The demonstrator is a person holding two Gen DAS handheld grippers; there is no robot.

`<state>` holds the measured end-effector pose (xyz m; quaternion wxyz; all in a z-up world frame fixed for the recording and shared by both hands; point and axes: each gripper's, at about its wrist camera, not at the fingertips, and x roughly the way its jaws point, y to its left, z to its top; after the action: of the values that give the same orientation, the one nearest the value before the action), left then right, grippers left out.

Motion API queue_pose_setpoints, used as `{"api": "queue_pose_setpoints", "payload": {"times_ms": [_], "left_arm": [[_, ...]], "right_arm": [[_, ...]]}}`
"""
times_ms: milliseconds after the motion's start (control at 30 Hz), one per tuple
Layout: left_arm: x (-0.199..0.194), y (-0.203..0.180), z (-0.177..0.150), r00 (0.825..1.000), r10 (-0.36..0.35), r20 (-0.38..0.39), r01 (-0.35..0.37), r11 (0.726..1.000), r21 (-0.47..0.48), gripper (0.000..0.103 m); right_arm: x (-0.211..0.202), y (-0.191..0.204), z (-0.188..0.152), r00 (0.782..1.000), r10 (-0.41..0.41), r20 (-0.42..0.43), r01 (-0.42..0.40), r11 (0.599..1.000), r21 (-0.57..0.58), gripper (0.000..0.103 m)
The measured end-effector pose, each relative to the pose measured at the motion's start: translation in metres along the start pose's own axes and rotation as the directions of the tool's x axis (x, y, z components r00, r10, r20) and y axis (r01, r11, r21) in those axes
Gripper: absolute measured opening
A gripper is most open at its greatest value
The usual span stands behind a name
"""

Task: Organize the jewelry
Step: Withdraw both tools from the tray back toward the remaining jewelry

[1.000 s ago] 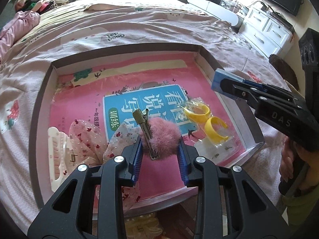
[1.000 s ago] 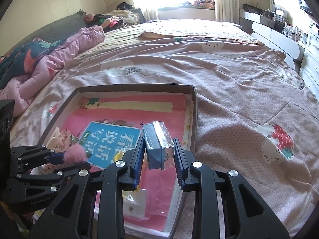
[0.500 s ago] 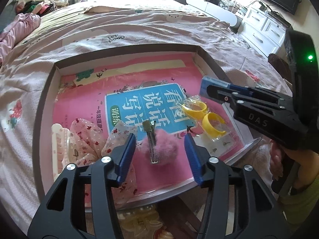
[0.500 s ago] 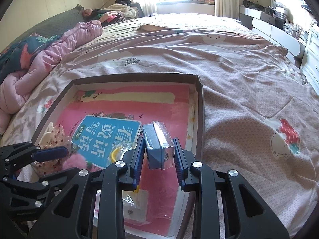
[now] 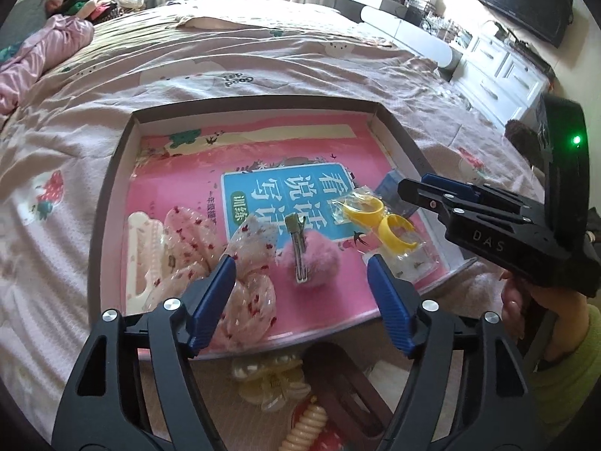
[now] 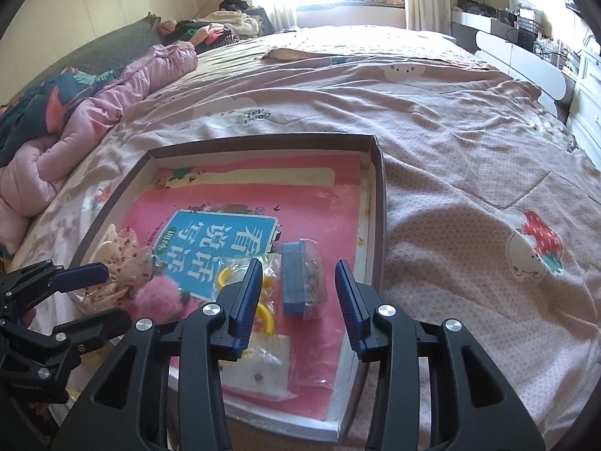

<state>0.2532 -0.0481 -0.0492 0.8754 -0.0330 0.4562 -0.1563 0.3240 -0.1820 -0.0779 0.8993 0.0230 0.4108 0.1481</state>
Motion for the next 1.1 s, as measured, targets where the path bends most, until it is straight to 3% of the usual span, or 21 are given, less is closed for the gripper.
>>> {"api": "queue_pose_setpoints", "payload": {"times_ms": [200,333,567,933,1100], "left_arm": [[-0.019,0.002,-0.005,0.999,0.011,0.040,-0.010,1.000,-0.024,0.069],[-0.033,0.003,-0.010,0.997,0.017,0.072,-0.015,0.999,-0.037,0.071],[-0.048,0.005,-0.020,0.995,0.025,0.095,-0.020,0.998,-0.062,0.074],[-0.073,0.002,-0.031,0.991,0.041,0.131,-0.034,0.998,-0.062,0.078],[-0.081,0.002,-0.037,0.988,0.060,0.140,-0.050,0.996,-0.073,0.087]], "right_arm": [[-0.020,0.001,-0.003,1.000,0.011,0.022,-0.011,1.000,0.010,0.046],[-0.037,0.003,-0.006,0.999,0.009,0.046,-0.009,1.000,0.007,0.062],[-0.064,0.008,-0.009,0.996,0.018,0.086,-0.019,1.000,0.010,0.078],[-0.101,0.019,-0.016,0.991,0.027,0.132,-0.027,1.000,-0.007,0.089],[-0.115,0.023,-0.020,0.989,0.024,0.145,-0.023,1.000,-0.012,0.094]]}}
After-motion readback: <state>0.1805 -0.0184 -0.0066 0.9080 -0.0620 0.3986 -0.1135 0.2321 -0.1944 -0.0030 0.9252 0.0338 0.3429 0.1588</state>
